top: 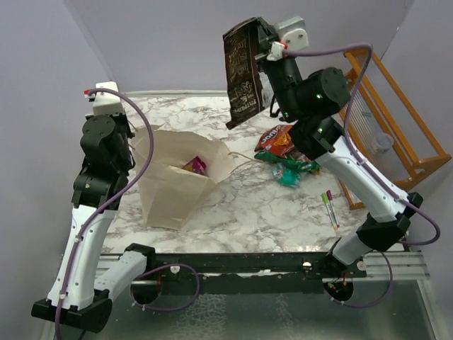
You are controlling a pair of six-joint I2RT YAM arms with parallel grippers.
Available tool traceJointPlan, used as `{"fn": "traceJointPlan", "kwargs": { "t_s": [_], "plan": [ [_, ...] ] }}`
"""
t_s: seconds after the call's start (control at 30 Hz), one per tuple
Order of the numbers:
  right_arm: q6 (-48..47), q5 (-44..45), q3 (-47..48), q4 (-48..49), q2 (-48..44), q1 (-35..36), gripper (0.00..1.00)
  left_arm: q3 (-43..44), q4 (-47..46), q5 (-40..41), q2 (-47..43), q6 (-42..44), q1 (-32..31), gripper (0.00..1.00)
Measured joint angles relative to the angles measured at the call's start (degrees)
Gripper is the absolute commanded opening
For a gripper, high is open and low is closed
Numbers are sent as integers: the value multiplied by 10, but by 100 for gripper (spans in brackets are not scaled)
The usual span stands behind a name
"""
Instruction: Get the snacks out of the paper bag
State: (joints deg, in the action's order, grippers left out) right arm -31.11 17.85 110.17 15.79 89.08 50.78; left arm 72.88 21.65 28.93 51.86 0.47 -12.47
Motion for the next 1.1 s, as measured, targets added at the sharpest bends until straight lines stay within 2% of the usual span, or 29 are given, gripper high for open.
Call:
{"fn": "traceJointPlan", "kwargs": {
  "t_s": [0.23, 0.37, 0.47, 0.63, 0.8, 1.1],
  "plan": [
    [61, 14, -10, -109, 75, -112, 2, 14, -35, 77, 5, 112, -34, 0],
    [89, 19, -40, -156, 108, -123, 2, 16, -61, 100, 11, 173, -54, 0],
    [94, 19, -59, -159, 129, -124, 2, 15, -62, 90, 9, 180, -60, 0],
    [98, -26, -82, -152, 181, -148, 2, -36, -61, 5, -35, 164, -61, 0],
    [50, -110, -134, -103, 216, -179, 2, -103, -56, -89, -99, 136, -61, 0],
    [-33, -318, -217, -30, 219, -260, 1, -157, -53, -207, -183, 102, -63, 0]
  ]
}}
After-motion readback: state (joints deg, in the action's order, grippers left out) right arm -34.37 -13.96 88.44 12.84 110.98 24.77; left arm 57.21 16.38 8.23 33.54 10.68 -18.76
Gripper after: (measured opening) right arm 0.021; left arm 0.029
